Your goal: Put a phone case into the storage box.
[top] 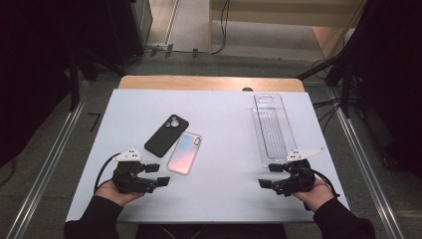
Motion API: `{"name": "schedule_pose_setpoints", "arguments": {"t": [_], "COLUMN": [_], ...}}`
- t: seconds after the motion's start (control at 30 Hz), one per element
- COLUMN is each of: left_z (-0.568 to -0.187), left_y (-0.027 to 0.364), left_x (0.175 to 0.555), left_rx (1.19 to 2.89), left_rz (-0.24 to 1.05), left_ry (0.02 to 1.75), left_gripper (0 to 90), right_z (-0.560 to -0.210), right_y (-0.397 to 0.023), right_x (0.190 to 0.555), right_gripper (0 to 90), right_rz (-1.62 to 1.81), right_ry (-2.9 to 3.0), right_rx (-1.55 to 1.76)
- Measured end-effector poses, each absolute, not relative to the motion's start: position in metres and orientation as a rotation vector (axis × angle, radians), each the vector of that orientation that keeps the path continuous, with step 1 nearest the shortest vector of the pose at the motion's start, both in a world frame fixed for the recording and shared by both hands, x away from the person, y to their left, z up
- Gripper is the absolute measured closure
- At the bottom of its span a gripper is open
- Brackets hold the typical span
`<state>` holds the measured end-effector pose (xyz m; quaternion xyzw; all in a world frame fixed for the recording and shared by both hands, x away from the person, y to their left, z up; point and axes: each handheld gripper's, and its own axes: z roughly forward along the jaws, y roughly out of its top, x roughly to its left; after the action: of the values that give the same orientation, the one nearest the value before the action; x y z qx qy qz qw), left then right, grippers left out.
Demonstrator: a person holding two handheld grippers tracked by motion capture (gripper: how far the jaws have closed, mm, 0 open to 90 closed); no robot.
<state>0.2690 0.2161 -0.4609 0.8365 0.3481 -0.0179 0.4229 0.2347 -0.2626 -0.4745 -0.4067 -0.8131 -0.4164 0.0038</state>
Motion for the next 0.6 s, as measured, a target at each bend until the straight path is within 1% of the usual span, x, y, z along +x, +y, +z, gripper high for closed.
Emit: {"name": "schedule_pose_setpoints", "arguments": {"t": [0.13,0.23,0.33,0.47,0.6], "left_z": [-0.461,-0.46,-0.46,-0.457,-0.452], "left_y": [0.216,0.216,0.214,0.212,0.208], "left_x": [0.269,0.269,0.27,0.271,0.28], "left_rx": [2.094,2.093,2.091,2.104,2.085], "left_rz": [-0.045,-0.046,-0.073,-0.046,-0.03], "left_ry": [0.872,0.878,0.892,0.879,0.91], "left_gripper": [29.4,31.1,31.2,31.2,31.2], "right_z": [-0.475,-0.475,-0.475,-0.476,-0.477], "right_y": [-0.263,-0.264,-0.264,-0.263,-0.264], "right_x": [0.235,0.236,0.236,0.237,0.238], "right_gripper": [19.5,19.5,19.5,19.5,19.5], "right_rz": [-1.3,-1.298,-1.297,-1.285,-1.27], "right_ry": [-2.545,-2.548,-2.545,-2.549,-2.545], "right_rx": [-1.296,-1.307,-1.317,-1.329,-1.345]}}
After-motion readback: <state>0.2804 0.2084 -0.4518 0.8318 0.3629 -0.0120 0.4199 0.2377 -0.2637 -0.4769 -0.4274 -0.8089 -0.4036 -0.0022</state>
